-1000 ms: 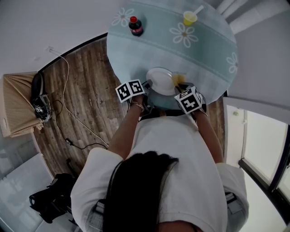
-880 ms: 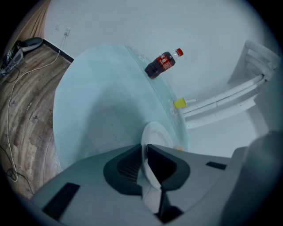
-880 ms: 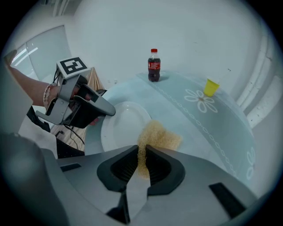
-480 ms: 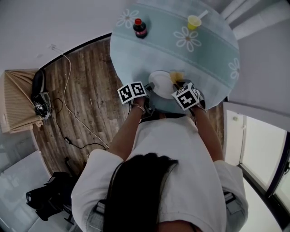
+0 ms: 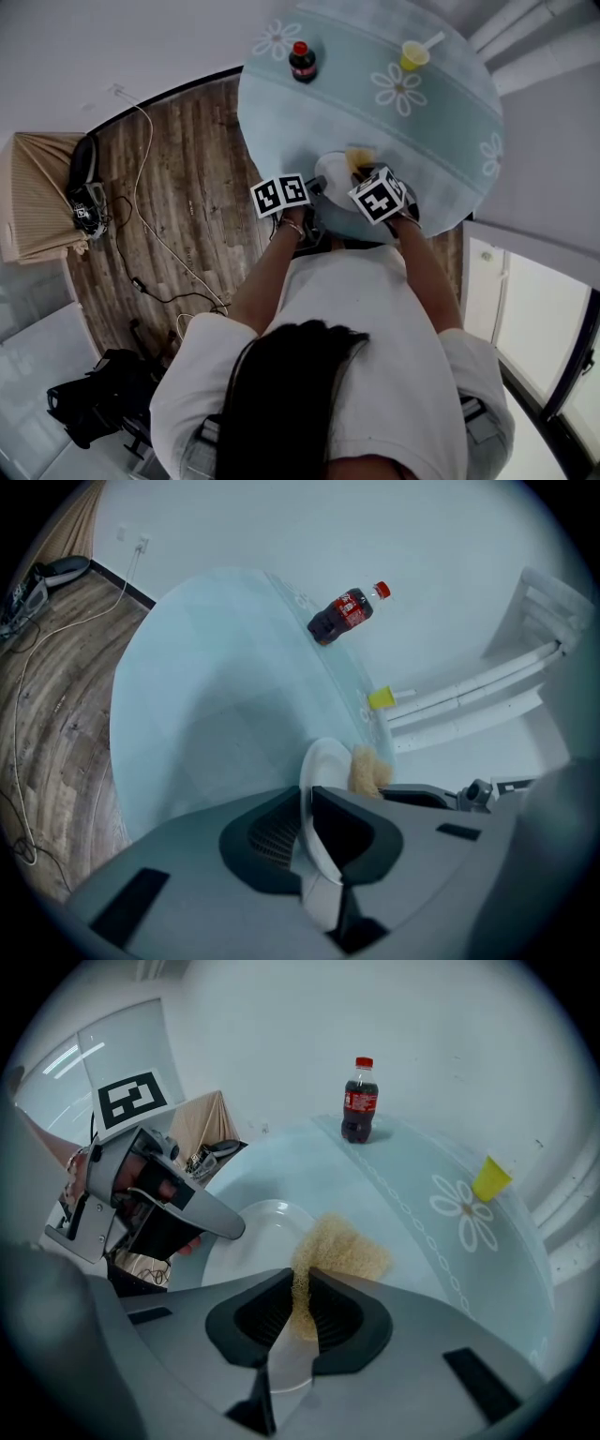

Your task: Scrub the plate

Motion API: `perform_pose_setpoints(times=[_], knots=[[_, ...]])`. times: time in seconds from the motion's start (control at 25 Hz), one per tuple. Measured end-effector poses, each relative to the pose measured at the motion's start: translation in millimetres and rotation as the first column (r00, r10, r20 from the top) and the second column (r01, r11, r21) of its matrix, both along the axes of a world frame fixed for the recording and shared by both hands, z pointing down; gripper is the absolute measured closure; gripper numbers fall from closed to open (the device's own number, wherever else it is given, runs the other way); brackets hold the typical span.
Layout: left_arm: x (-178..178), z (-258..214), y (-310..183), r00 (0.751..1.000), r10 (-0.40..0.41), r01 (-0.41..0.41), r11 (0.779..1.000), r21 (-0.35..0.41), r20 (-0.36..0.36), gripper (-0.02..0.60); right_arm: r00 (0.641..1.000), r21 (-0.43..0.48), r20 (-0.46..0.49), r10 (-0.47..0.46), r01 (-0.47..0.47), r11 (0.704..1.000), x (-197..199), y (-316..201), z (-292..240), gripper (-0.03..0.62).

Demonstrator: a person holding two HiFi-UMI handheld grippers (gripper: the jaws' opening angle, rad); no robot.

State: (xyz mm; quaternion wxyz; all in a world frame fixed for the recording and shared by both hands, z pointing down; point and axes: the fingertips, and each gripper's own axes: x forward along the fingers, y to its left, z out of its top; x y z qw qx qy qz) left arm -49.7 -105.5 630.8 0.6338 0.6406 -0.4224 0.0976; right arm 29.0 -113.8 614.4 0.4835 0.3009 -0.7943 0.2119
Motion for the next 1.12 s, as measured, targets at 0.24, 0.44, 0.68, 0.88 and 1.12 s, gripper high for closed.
perform_pose_setpoints(times=[0.24,0.44,0.68,0.88,1.12], knots=[[0,0,0,0.999,0.031,-0.031,0.999,-0.004,-0.010,0.537,1.000,-0.016,0.018,-0.011,0.012,1.000,-15,-7,2,0.533],[1,0,1,0.999,0.043,-0.044,0.999,-0.005,-0.009,0.538,0.999,-0.016,0.037,0.002,-0.002,1.000,-28,-9,4,0.533],[2,0,0,0.998,0.058,-0.058,0.998,0.011,0.006,0.537,0.996,-0.071,0.087,0.036,-0.030,0.997,-41,-12,4,0.533],[3,0,0,0.998,0.066,-0.066,0.998,0.012,0.005,0.537,0.990,-0.069,0.140,0.031,-0.022,0.997,-55,-17,-4,0.533],[2,-1,0,0.997,0.074,-0.074,0.997,0.019,-0.006,0.537,0.981,-0.125,0.191,0.038,-0.014,0.992,-65,-13,-5,0.533]])
